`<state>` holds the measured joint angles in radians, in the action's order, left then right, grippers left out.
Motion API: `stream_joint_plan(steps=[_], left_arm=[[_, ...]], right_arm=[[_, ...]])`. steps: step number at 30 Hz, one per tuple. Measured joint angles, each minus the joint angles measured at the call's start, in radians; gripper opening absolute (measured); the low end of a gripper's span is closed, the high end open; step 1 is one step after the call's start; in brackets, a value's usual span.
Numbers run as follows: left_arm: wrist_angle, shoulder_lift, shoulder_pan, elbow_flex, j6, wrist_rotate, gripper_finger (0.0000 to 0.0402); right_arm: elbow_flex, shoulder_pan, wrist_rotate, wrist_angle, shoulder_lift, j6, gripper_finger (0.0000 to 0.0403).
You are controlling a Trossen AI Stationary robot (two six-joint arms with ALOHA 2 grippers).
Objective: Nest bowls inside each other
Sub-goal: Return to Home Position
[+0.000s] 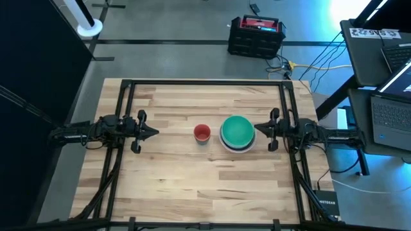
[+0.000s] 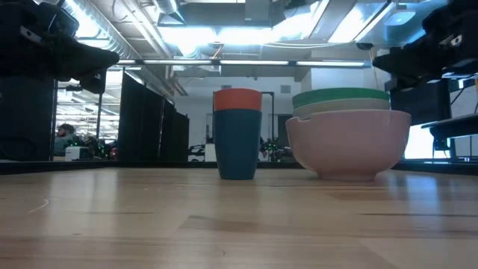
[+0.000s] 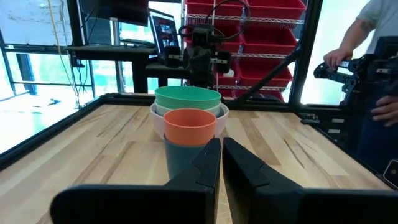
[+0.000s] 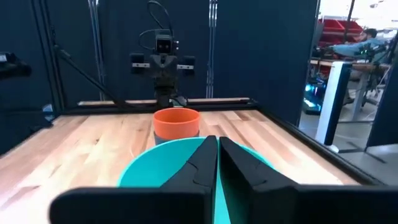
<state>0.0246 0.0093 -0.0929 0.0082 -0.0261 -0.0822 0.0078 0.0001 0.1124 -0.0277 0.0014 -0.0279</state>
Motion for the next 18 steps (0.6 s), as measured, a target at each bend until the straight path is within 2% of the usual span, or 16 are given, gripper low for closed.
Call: stream_joint_plan(steps=[18], left_arm=[[0.003, 0.001, 0.0, 0.0, 0.0, 0.0, 0.0]], right_arm=[[0.0, -0.001, -0.039, 0.007, 0.001, -0.003, 0.0001]])
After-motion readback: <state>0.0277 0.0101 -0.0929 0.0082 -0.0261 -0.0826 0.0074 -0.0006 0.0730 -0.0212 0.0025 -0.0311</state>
